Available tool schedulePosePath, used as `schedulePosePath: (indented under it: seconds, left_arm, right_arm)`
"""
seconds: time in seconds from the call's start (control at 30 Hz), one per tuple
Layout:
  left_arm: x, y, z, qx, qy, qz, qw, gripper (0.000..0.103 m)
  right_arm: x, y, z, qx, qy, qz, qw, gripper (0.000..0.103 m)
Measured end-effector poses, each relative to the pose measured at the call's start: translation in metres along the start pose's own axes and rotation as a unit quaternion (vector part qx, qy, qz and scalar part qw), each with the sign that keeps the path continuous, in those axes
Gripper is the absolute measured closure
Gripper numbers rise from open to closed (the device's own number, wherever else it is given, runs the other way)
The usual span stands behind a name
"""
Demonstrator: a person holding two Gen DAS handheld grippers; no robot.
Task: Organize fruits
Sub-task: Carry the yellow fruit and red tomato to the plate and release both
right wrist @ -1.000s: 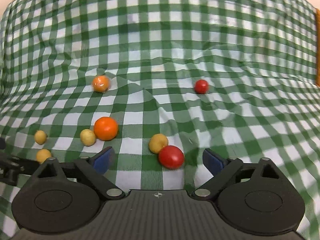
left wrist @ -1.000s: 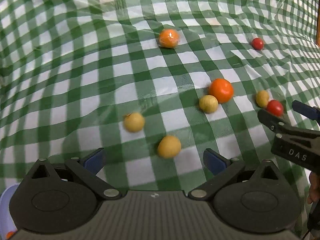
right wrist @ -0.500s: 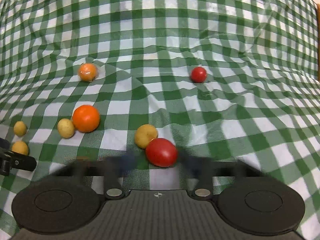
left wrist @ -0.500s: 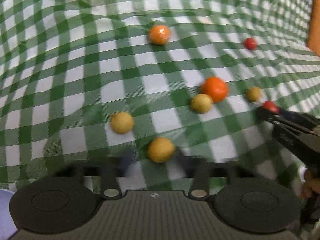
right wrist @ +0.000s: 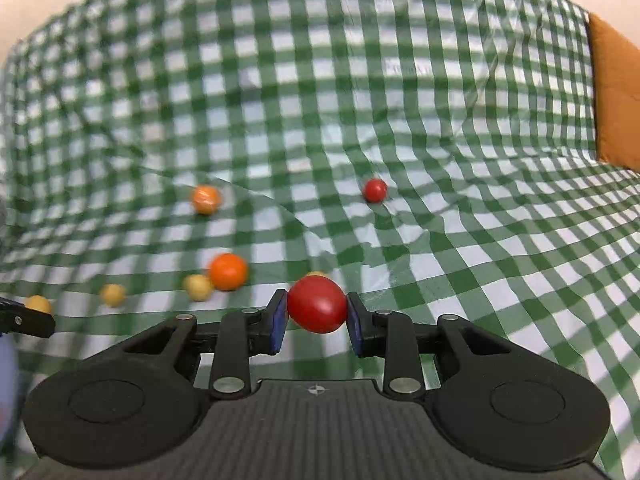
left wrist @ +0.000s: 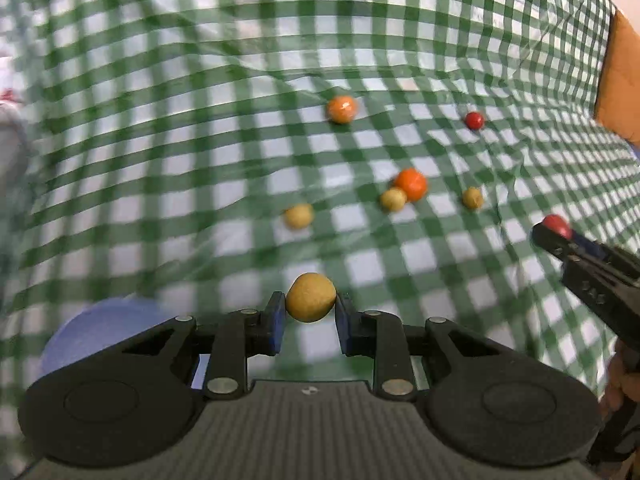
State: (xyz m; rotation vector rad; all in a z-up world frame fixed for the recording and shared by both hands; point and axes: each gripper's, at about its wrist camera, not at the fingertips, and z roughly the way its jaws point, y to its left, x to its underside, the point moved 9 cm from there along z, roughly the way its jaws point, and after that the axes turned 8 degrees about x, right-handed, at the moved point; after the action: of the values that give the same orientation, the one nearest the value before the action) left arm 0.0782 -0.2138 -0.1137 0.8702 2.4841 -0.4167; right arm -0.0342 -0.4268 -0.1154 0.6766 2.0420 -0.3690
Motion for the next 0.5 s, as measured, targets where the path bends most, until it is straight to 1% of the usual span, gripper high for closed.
schedulePosePath:
  seconds: [0.1,0.2,0.4,0.5]
  left_arm:
    - [0.026,0.009,-0.045,-0.009,-0.002,0.007,0.9999,0.074]
    - [0.054,0.020,-0.092,-0.015,-0.013,0.008,0.9998,0.074]
    - [0.109,0.049,-0.170,-0.036,-0.035,-0.014,0.9986,0.074]
    - [0.133,0.065,-0.203,-0.047,-0.050,-0.028,0.9972,0.074]
  right_arm:
    - [0.005,0.025,-0.050,-0.037,-0.002,-0.005,0.999,0.071]
    - [0.018,0.058,-0.104,-0.076,0.003,-0.018,0.997,0.071]
    - [0.051,0.123,-0.190,-0.155,0.034,-0.029,0.987,0.071]
    - [0.061,0.153,-0.228,-0.184,0.038,-0.046,0.981,0.071]
